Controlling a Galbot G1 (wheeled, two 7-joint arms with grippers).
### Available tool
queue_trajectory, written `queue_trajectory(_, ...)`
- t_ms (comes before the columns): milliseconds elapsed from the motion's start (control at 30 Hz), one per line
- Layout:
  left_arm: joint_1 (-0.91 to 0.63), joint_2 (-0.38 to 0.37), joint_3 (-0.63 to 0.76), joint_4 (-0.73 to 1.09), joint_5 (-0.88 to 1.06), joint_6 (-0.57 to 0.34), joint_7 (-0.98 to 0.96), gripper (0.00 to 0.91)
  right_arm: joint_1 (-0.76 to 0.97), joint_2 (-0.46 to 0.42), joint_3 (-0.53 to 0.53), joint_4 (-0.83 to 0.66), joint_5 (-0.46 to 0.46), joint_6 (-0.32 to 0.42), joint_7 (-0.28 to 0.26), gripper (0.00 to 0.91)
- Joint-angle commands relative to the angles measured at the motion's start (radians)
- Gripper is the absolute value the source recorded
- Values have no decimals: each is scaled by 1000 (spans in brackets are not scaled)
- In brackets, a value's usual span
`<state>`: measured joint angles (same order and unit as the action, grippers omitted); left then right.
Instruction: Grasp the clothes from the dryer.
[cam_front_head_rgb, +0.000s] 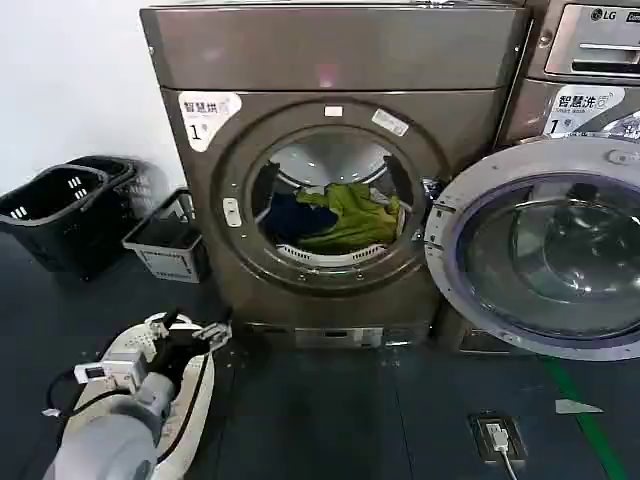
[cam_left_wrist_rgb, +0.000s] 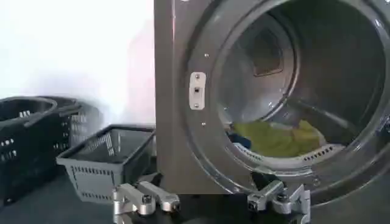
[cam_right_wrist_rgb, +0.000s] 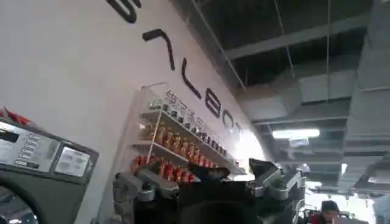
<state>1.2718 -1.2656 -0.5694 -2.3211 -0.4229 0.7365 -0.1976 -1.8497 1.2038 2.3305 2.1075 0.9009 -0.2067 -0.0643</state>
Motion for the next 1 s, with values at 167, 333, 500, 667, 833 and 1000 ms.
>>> queue_trajectory(167, 2, -1, 2, -3, -1, 44, 1, 907, -3, 3, -3, 2, 15, 16, -14, 907)
queue_trajectory(333, 4, -3, -3, -11, -1, 43, 0, 907, -3, 1, 0, -1, 19, 20, -9, 907)
queue_trajectory(500, 12, -7, -3, -15, 0, 41, 1, 907, -5, 0, 8, -4, 25, 25, -10, 907)
queue_trajectory(667, 4, -13, -1, -14, -1, 42, 1, 907, -3, -2, 8, -9, 27, 28, -11, 907)
queue_trajectory(833, 0, -11, -1, -7, -1, 42, 1, 907, 2, -3, 4, -13, 26, 30, -13, 907)
queue_trajectory(1000, -2, -13, 2, -2, 1, 42, 1, 907, 8, -3, -4, -15, 25, 32, -16, 907)
